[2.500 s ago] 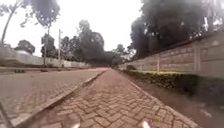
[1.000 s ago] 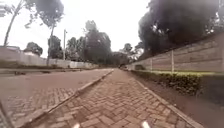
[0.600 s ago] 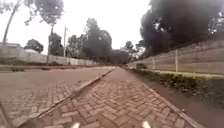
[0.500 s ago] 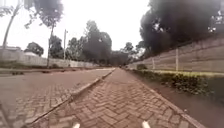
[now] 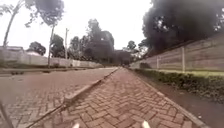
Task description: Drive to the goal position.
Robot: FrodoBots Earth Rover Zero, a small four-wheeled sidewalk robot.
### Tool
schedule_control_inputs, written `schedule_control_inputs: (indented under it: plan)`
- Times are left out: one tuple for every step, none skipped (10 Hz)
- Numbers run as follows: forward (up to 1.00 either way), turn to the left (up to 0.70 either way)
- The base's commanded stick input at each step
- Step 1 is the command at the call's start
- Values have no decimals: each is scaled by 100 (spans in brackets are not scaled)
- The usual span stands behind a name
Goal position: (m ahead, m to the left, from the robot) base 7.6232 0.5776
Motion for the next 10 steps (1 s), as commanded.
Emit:
schedule_control_inputs:
  plan:
    - [70,0]
    - [70,0]
    - [70,0]
    - [70,0]
    - [70,3]
    - [70,7]
    - [70,-6]
    - [70,-23]
    - [70,-35]
    - [70,-35]
